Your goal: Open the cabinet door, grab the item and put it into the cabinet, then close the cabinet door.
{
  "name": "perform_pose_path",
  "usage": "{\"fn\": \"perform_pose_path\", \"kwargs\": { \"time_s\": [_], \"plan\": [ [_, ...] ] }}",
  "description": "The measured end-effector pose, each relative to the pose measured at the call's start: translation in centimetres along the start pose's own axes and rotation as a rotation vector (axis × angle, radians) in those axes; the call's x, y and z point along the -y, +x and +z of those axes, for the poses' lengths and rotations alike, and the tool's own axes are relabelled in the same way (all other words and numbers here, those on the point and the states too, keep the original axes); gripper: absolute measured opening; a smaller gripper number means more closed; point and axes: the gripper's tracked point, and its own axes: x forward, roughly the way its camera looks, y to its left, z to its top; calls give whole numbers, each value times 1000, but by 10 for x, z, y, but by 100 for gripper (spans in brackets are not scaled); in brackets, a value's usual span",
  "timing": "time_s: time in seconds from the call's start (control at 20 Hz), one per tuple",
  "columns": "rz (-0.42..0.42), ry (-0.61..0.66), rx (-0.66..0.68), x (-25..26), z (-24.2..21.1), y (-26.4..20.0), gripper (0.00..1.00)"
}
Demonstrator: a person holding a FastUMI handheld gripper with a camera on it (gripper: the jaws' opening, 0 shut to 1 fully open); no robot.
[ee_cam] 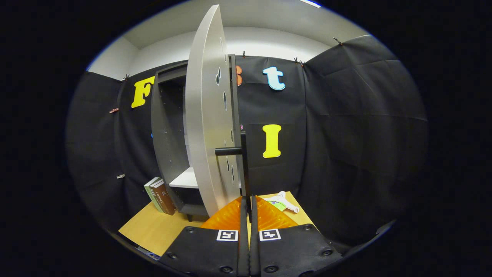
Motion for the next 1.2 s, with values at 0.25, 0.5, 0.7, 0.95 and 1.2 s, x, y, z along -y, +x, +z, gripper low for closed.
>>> {"fn": "perform_pose_path", "kwargs": {
  "time_s": [0.25,0.5,0.7,0.95,1.2],
  "plan": [
    [-74,-18,45,-2,13,-32,6],
    [-79,-54,79,-57,17,-44,6],
    [-20,-16,23,-131,-7,-26,6],
    [-33,-9,-160,-193,-83,4,7],
    [-84,17,-328,-220,-165,34,17]
  ]
}}
